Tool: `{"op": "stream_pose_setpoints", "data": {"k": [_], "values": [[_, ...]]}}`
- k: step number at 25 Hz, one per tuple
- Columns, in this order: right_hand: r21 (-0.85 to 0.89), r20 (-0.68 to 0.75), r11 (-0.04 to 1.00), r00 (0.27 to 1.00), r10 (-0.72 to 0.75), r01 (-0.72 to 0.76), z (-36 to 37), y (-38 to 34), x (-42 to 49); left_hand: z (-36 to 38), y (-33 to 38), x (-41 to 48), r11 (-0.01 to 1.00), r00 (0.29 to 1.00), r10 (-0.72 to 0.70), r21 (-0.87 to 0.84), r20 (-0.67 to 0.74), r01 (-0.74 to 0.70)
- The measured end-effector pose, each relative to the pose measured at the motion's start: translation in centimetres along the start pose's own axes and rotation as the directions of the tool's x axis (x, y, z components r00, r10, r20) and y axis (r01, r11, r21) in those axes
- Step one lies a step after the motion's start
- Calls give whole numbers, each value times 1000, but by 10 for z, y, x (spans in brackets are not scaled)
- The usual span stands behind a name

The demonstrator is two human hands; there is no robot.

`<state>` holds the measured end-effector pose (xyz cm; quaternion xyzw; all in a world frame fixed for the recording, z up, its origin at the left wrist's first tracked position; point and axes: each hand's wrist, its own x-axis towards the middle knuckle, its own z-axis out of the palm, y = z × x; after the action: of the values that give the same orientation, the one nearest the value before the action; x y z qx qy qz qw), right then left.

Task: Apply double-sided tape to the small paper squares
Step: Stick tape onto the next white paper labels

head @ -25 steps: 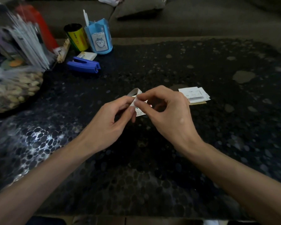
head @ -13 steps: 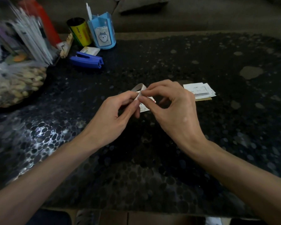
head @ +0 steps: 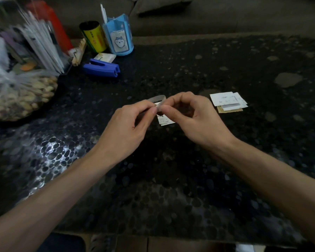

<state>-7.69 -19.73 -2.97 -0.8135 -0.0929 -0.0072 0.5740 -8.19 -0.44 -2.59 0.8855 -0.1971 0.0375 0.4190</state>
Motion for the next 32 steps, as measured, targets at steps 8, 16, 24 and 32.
{"op": "stream_pose_setpoints", "data": {"k": [8, 16, 24, 32], "values": [[-74, -125, 992, 986, -107, 98, 0, 0, -5, -4, 0, 1, 999, 999, -40, -35, -27, 39], [-118, -122, 983, 980, -157, 143, 5, -1, -4, -3, 3, 0, 1000, 1000, 3, -9, -5, -3], [-49, -43, 997, 997, -60, 58, 5, -2, 1, -2, 6, 1, 1000, 998, -7, -30, -58, 6], [371, -32, 926, 998, -56, 64, 0, -15, 0, -5, 2, 0, 753, 945, -324, -593, 42, 285]]}}
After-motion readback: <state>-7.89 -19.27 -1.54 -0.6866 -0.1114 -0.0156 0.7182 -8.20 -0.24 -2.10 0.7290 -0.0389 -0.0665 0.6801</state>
